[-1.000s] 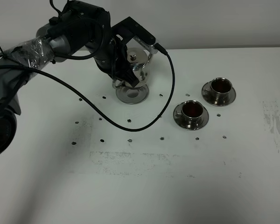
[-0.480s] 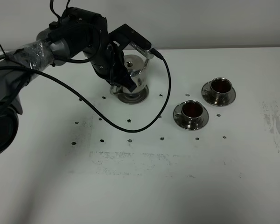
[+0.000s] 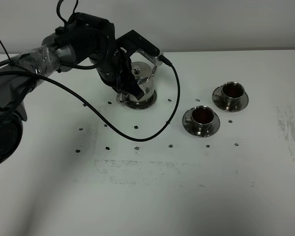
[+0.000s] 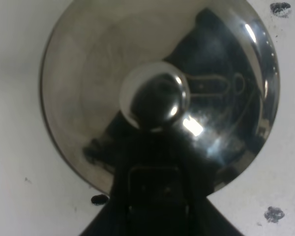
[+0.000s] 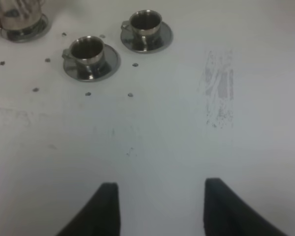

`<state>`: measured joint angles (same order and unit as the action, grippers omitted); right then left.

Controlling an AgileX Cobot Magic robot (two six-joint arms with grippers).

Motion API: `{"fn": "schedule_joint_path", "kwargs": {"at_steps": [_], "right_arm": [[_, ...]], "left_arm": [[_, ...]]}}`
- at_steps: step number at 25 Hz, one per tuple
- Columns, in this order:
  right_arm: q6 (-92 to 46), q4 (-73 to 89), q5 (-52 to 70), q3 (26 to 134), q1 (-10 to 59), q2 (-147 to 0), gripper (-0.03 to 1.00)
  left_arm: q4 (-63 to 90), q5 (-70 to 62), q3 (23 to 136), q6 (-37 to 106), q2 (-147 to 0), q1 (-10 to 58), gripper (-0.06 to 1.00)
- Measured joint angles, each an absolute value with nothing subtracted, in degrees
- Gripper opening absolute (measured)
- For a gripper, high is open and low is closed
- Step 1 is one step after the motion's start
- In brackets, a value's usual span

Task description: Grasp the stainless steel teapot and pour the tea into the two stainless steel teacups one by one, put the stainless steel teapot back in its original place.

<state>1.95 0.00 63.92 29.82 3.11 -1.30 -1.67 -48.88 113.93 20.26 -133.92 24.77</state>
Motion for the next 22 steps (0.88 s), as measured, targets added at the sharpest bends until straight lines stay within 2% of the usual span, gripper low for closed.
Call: {"fn": "schedule_joint_path", "kwargs": {"at_steps": [16,18,22], "right_arm": [[1.9,0.0,63.9,29.8,3.1,-1.3,0.41],[1.9,0.0,63.9,29.8,3.1,-1.3,0.41],[1.9,0.0,63.9,29.8,3.1,-1.3,0.41]], "left_arm": [[-0.8,-48.4,113.9,26.6,-134.6,24.7,0.22],[-0.5,-48.4,113.9,26.6,-134.6,24.7,0.28],[0.0,-48.5,113.9,26.5,-134.6,24.7,0.50]]}}
